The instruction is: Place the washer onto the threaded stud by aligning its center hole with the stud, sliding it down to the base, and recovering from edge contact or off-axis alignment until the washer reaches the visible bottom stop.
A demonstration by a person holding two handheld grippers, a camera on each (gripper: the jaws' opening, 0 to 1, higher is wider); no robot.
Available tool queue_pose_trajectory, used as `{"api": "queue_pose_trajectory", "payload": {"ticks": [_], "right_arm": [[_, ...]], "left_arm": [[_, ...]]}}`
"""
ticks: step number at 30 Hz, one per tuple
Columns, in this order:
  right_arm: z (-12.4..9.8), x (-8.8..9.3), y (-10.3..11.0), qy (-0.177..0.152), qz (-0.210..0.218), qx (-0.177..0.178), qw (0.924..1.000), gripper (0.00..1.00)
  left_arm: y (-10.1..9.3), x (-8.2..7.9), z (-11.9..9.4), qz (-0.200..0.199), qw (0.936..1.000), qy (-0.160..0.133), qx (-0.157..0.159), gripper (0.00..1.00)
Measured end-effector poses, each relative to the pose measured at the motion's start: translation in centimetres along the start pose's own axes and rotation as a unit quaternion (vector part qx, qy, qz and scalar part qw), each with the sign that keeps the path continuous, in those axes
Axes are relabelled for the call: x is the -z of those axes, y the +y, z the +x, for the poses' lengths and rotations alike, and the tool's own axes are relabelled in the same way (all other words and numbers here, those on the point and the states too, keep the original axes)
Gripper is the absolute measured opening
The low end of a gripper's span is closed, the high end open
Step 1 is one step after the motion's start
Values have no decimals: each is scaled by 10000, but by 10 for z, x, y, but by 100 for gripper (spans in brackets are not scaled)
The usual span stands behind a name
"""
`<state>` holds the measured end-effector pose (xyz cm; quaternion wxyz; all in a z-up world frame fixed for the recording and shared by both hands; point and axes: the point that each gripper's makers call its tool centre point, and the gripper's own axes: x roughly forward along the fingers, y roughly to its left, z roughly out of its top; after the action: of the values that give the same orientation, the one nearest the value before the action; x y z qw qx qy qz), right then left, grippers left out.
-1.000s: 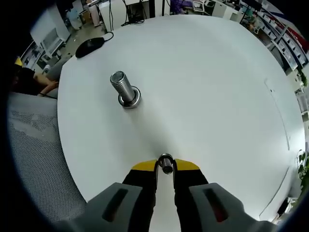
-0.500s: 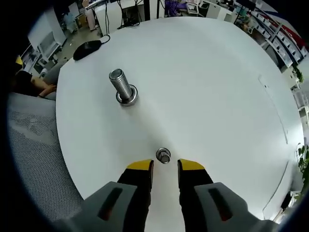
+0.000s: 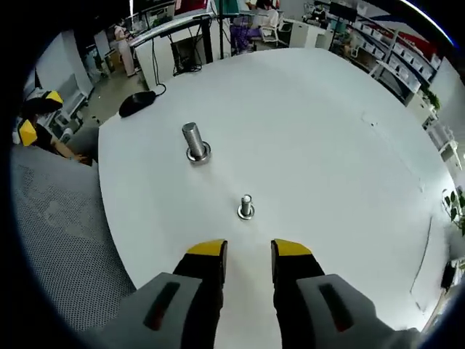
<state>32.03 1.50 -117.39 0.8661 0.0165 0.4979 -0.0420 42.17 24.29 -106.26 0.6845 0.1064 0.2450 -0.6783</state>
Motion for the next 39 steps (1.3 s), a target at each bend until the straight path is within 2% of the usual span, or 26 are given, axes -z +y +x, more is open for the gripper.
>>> {"api": "queue_pose_trajectory", "payload": {"ticks": [1, 6, 11, 18, 22, 26, 30, 37, 39], "right_arm": [[-3, 2, 0, -136, 69, -9, 9999, 28], [-22, 21, 1, -346, 158, 65, 9993, 28], [-40, 34, -2, -664, 448, 175, 9966, 28], [-75, 30, -1, -1366, 831, 271, 9868, 28], [-87, 32, 3, -1535, 960, 224, 9832, 28], [-95, 33, 3, -1851, 1184, 249, 9752, 28], [-105, 32, -2, -2189, 1593, 237, 9624, 28], [-114, 32, 5, -2310, 1642, 227, 9587, 28], [-114, 30, 9, -2359, 1740, 175, 9559, 28]], "left_arm": [[-1, 0, 0, -29, 10000, 6, 15, 32], [-1, 2, 1, -19, 10000, 87, -8, 32], [3, 4, 0, -60, 9999, 126, -62, 32], [8, 5, -2, -37, 9995, 180, -250, 33], [11, 6, -3, -8, 9991, 221, -368, 33], [15, 8, -4, 28, 9984, 283, -496, 33], [17, 8, -4, 121, 9979, 304, -556, 33], [16, 4, -6, 161, 9976, 257, -629, 33], [21, 8, -6, 174, 9971, 308, -675, 33]]}}
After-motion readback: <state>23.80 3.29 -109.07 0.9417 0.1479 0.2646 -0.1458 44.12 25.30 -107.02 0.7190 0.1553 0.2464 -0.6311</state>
